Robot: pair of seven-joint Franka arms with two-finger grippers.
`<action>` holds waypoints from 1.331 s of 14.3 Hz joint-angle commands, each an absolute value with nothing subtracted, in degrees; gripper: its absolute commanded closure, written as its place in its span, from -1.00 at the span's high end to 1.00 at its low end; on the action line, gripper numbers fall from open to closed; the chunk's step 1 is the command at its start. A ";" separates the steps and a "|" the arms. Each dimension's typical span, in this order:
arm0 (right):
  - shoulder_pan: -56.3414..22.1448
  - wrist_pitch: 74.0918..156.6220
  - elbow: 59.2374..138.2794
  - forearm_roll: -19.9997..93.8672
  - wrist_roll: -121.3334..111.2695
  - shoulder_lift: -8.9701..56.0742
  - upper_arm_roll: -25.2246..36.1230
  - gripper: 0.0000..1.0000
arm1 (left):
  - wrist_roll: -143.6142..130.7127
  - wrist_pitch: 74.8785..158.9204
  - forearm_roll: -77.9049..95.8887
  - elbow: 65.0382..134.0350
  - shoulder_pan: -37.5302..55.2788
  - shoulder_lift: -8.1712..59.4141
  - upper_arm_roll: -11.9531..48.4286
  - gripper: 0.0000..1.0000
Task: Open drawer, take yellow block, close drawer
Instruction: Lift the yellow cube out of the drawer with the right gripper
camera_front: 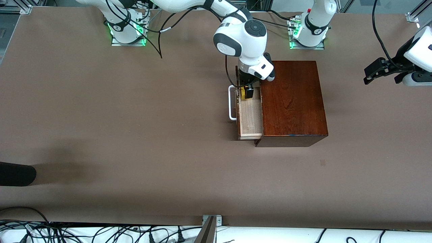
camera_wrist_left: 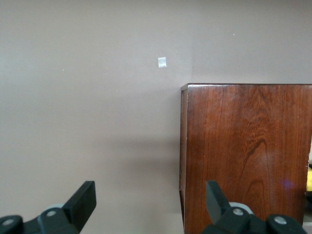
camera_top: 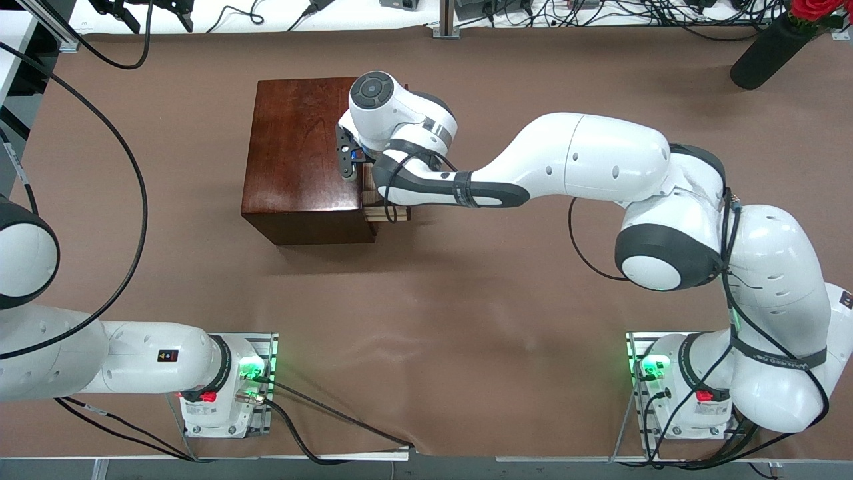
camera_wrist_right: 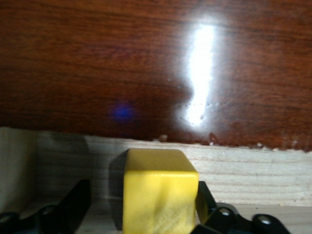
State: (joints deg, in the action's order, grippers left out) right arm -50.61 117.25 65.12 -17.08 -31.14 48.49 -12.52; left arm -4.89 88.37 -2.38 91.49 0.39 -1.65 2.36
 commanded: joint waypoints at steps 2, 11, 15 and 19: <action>-51.33 117.42 63.11 -18.72 -29.88 49.31 -11.78 -1.00 | -5.27 87.54 -1.23 91.93 0.44 -2.64 2.46 1.00; -50.10 106.63 60.56 -17.75 -22.78 39.66 -11.69 -1.00 | -5.19 87.63 -1.32 91.93 0.70 -2.64 2.46 1.00; -45.46 102.14 60.47 -13.99 -22.50 33.15 -8.98 -1.00 | -5.19 87.63 -1.32 91.93 0.79 -2.64 2.46 1.00; -33.51 103.36 65.28 -3.36 -22.59 27.52 -7.39 -1.00 | -5.19 87.63 -1.32 91.93 0.88 -2.64 2.46 1.00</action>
